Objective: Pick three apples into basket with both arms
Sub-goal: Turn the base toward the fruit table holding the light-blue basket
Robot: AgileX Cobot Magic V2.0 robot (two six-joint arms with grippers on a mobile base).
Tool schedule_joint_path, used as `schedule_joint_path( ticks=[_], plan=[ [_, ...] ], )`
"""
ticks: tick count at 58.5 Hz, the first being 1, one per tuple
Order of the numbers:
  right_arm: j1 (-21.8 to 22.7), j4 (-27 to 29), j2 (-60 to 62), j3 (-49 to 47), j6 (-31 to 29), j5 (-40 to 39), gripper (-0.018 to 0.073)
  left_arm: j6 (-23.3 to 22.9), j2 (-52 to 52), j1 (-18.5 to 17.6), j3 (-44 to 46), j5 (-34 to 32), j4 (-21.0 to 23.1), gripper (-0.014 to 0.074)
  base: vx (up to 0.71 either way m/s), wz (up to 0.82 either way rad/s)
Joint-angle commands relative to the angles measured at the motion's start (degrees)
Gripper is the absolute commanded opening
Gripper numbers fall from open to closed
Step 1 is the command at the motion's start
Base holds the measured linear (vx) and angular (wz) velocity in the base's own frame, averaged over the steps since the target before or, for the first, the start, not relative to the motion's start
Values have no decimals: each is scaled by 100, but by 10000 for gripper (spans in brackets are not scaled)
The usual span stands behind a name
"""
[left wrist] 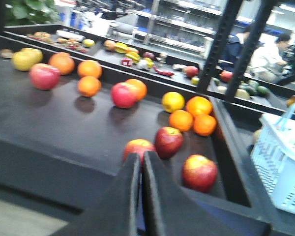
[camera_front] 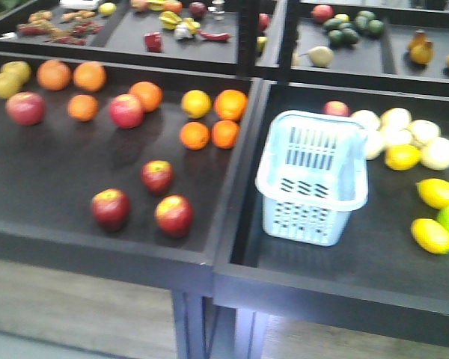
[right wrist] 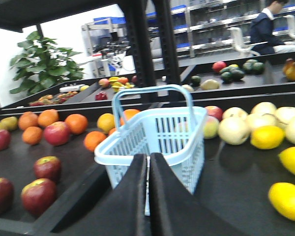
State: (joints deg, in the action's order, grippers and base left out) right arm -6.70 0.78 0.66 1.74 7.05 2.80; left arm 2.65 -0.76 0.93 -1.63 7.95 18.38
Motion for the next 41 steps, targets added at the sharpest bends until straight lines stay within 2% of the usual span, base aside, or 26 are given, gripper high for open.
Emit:
schedule_joint_path(
  ticks=[1, 41],
  plan=[
    [43, -14, 67, 60, -25, -416, -5, -58, -70, 6, 143, -375, 23, -6, 10, -39],
    [43, -14, 67, 60, -25, -416, -5, -58, -70, 6, 143, -375, 23, -6, 9, -28]
  ],
)
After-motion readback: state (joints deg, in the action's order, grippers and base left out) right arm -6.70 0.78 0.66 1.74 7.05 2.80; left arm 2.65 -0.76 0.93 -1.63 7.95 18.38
